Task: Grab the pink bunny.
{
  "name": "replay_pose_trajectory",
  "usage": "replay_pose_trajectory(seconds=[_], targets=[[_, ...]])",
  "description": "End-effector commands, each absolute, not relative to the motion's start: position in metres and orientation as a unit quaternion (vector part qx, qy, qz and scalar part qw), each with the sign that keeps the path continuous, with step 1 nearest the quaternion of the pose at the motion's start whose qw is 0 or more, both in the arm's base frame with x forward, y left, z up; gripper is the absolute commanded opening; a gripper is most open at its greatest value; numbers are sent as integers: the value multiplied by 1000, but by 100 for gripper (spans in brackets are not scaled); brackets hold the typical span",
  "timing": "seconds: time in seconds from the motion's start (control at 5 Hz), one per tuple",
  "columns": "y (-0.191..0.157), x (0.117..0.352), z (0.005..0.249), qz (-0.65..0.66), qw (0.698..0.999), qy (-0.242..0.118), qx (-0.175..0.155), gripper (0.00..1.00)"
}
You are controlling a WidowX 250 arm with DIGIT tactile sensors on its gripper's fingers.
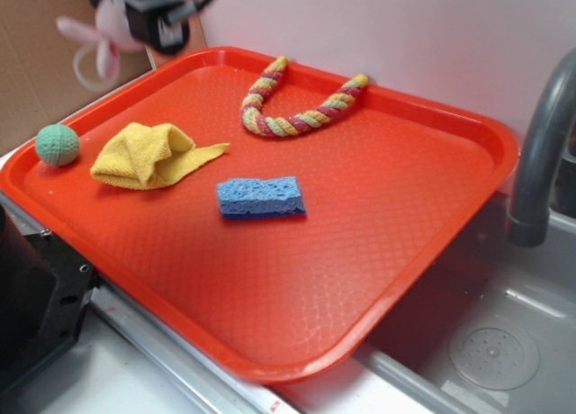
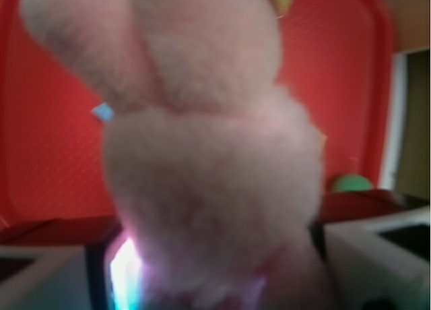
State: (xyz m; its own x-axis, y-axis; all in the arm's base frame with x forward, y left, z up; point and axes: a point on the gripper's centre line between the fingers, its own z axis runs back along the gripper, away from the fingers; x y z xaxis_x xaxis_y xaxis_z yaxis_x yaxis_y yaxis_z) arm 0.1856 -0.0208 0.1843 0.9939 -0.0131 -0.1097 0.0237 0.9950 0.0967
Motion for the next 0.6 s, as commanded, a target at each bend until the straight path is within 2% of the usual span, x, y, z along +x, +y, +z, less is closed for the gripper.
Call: replay_pose_trajectory(seconds=[0.0, 0.4], targets=[[14, 201, 190, 36, 997, 43, 55, 0], [3, 207, 191, 41, 996, 24, 78, 0]])
